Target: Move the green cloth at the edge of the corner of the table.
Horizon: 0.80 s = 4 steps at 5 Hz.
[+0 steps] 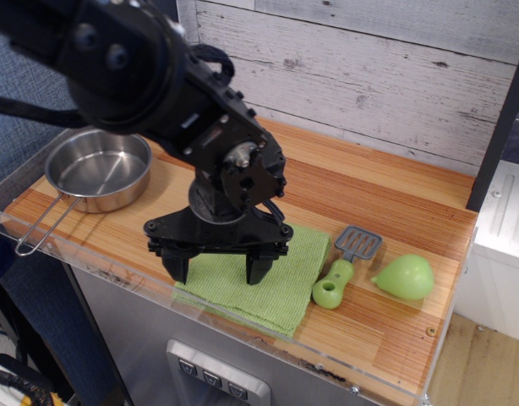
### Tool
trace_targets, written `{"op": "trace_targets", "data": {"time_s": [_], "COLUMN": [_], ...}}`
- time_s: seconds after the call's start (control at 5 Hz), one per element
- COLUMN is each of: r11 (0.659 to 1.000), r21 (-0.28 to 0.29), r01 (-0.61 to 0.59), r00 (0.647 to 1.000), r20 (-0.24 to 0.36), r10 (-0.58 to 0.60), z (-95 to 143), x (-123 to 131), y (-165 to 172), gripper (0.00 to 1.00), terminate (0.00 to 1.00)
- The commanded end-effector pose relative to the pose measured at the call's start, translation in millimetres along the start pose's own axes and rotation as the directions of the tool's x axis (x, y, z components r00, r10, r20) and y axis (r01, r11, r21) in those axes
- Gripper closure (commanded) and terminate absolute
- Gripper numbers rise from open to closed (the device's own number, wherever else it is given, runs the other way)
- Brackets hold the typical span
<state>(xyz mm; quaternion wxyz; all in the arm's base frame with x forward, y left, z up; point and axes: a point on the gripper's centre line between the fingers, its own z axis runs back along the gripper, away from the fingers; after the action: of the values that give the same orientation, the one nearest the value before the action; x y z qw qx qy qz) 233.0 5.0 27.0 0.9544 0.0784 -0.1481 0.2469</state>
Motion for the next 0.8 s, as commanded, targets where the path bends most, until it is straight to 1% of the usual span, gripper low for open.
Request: {"op": "trace_targets", "data": {"time_s": [0.0, 0.2, 0.4, 0.6], "r11": [1.000, 1.000, 0.999, 0.998], "r21": [0.011, 0.015, 0.021, 0.023], "r01": [-0.020, -0.012, -0.032, -0.060], "r00": [1.000, 1.000, 0.999, 0.998], "r20": [0.006, -0.009, -0.011, -0.010], "r10": [0.020, 0.013, 0.032, 0.060], "z": [-11, -16, -20, -23], "x": [8, 7, 15, 30], "y": [4, 1, -2, -5], "gripper": [0.00, 0.00, 0.00, 0.00], "terminate": [0.00, 0.00, 0.00, 0.00]}}
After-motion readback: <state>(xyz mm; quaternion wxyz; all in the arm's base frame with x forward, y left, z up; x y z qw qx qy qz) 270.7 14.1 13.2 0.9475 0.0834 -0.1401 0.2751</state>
